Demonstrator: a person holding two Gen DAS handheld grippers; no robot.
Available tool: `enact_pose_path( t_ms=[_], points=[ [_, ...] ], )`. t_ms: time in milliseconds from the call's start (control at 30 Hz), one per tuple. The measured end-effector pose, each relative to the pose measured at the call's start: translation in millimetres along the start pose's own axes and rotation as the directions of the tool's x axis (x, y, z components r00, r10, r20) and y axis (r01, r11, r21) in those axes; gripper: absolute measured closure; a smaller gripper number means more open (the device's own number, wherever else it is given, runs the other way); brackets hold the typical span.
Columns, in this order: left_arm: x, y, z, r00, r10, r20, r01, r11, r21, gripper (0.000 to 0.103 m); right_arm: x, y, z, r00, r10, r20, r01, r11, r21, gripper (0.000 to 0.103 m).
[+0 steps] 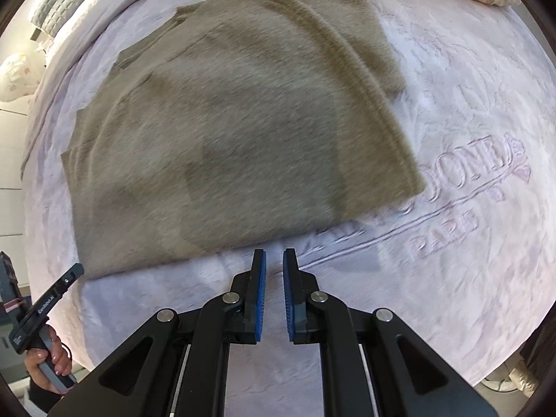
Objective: Fold small clothes
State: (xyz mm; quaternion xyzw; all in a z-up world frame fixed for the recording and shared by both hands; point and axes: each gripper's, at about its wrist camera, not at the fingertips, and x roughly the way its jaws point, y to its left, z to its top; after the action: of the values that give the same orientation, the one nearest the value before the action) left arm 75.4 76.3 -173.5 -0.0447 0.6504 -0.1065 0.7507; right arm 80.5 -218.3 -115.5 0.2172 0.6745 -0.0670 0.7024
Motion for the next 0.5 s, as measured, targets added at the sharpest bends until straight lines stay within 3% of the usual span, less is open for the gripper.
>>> enact_pose_path(
  t_ms=[167,500],
  points=[
    [-11,-2,-3,1.0,-0.013,-0.001,0.013,1.0,0.004,0.088,9,25,-10,0.998,0.056,-0.023,-0.056,0.998,-0.01,0.092],
    [-14,24,-14,0.999,0.042,-0.022,-0.043,0.999,-0.032,0.086,31,76,-26,0.99,0.119,-0.073,-0.123,0.991,-0.054,0.092]
  ],
)
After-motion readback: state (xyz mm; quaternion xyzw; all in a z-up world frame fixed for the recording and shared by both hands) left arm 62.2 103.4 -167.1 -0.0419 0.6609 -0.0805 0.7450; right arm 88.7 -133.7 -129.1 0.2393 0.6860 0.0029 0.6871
